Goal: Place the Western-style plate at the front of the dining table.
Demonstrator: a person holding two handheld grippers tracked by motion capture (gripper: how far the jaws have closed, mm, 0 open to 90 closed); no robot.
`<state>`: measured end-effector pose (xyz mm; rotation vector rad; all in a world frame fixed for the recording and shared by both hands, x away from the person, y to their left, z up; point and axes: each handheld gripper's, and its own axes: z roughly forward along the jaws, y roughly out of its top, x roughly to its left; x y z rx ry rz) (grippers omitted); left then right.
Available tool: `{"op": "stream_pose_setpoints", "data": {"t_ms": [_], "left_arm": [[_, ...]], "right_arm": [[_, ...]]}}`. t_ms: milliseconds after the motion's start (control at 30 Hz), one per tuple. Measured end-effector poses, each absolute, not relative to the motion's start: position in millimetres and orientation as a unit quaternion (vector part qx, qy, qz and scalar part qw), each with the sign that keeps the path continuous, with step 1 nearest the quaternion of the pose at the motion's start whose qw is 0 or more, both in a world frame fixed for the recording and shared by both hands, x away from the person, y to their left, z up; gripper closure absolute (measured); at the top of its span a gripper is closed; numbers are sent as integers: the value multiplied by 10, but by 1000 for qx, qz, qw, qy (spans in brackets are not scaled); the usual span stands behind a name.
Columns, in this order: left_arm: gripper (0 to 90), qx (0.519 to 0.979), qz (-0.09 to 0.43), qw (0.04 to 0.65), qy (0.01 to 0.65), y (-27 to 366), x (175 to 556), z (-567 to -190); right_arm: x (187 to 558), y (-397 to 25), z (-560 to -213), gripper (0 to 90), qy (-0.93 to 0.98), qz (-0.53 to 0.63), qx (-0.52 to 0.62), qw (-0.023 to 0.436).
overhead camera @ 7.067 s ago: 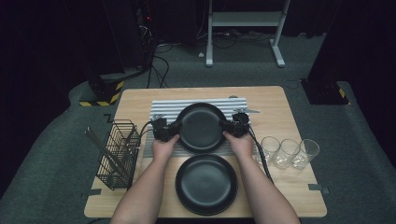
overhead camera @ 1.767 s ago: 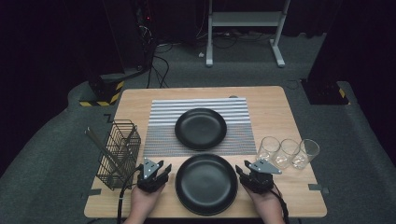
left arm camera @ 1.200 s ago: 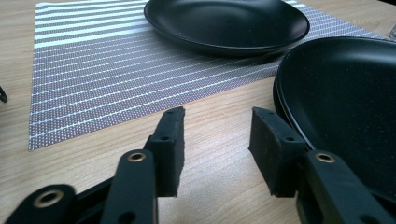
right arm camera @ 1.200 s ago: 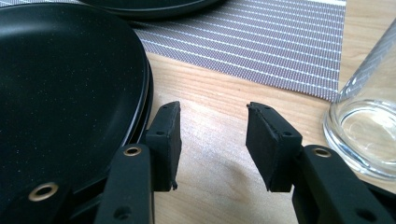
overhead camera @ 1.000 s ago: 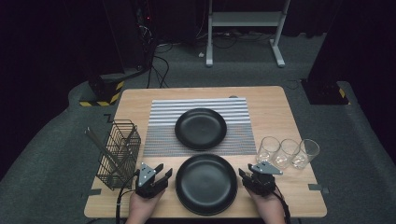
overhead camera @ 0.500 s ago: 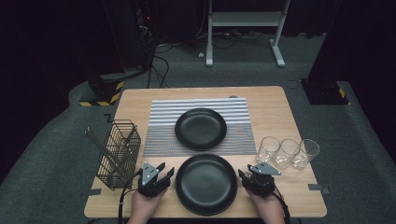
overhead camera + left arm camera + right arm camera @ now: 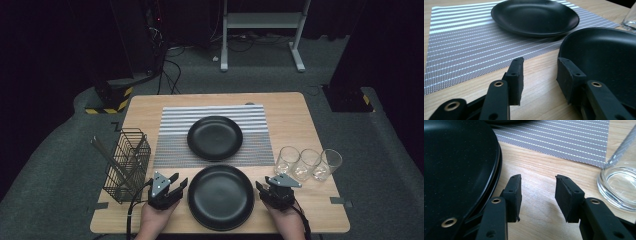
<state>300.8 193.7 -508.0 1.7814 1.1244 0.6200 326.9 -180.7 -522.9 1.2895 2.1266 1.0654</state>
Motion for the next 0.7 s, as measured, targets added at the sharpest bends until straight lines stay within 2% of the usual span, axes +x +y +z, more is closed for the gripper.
{"op": "stream_pose_setpoints", "data": {"t_ms": [333,700], "left_arm": [[564,726,242,448,463,1927,2989,-4866],[545,727,239,425,484,1877,3047,-4799]], "right_arm": [[3287,-1813,-5228,555,765,391,467,210],[3321,-1828,-5229,533,767,394,464,203]]}}
